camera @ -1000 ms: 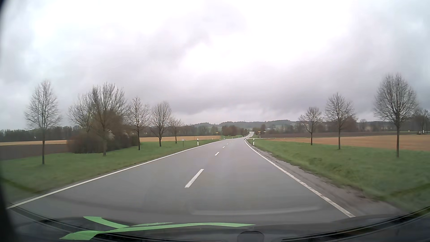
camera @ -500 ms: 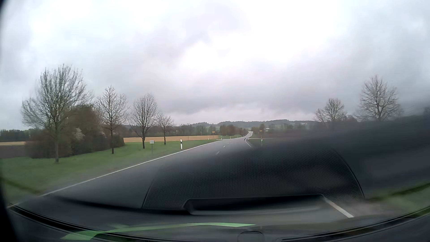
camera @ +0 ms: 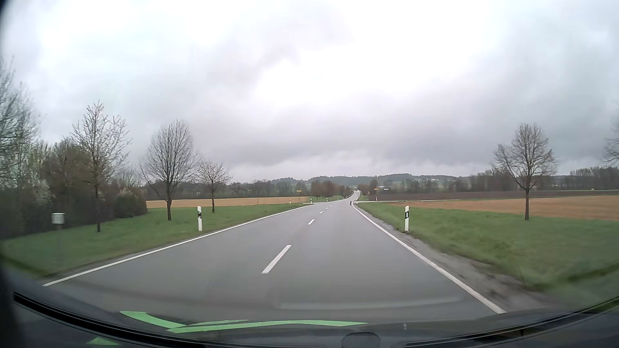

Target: Follow the waypoints while adhering to traffic rules and regulations

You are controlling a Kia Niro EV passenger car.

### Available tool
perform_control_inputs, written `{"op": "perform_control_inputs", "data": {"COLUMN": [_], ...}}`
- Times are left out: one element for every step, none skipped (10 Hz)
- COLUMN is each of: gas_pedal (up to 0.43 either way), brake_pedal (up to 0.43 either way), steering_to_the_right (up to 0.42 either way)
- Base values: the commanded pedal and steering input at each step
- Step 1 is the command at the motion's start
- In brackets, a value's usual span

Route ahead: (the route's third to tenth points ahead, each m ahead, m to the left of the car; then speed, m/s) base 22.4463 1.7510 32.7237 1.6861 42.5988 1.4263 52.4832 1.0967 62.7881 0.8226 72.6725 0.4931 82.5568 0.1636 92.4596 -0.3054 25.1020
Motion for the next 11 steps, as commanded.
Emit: {"op": "perform_control_inputs", "data": {"gas_pedal": [0.220,0.220,0.220,0.197,0.197,0.197,0.189,0.138,0.138,0.138,0.138], "brake_pedal": [0.000,0.000,0.000,0.000,0.000,0.000,0.000,0.000,0.000,0.000,0.000], "steering_to_the_right": [0.002,0.001,0.001,0.001,0.000,0.001,0.001,0.001,0.001,0.000,0.001]}}
